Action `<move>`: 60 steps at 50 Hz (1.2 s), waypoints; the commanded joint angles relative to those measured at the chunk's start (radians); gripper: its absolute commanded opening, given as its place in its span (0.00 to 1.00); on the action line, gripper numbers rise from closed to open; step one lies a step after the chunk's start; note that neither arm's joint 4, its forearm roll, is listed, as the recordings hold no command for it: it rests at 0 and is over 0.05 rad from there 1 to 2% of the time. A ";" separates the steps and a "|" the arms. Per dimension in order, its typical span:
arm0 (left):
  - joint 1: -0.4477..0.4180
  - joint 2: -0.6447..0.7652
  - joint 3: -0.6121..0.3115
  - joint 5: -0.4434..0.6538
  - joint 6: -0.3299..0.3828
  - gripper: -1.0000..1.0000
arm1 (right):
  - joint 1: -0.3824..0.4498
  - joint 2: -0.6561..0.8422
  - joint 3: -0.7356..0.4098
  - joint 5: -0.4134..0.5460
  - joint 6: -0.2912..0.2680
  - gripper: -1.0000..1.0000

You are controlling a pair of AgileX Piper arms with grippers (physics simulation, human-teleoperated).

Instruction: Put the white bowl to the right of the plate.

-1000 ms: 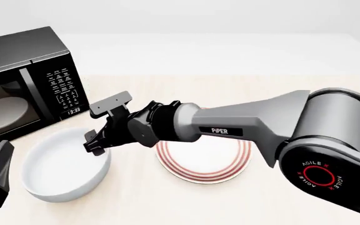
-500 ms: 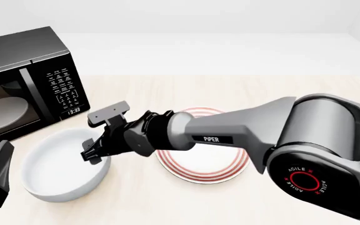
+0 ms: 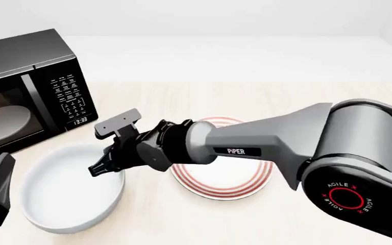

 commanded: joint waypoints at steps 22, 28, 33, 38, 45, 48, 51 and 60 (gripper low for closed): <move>0.000 0.000 0.000 0.000 0.000 1.00 | -0.081 -0.271 0.124 0.050 -0.112 0.00; 0.000 0.000 0.000 0.000 0.000 1.00 | -0.129 -0.314 0.171 0.035 -0.116 0.00; 0.000 0.000 0.000 0.000 0.000 1.00 | -0.189 -0.389 0.249 0.013 -0.109 0.00; 0.000 0.000 0.000 0.000 0.000 1.00 | -0.257 -0.453 0.312 -0.001 -0.118 0.00; 0.000 0.000 0.000 0.000 0.000 1.00 | -0.352 -0.531 0.411 -0.027 -0.117 0.00; 0.000 0.000 0.000 0.000 0.000 1.00 | -0.396 -0.576 0.468 -0.043 -0.119 0.00; 0.000 0.000 0.000 0.000 0.000 1.00 | -0.440 -0.603 0.500 -0.047 -0.130 0.00; 0.000 0.000 0.000 0.000 0.000 1.00 | -0.612 -0.695 0.586 -0.040 -0.161 0.00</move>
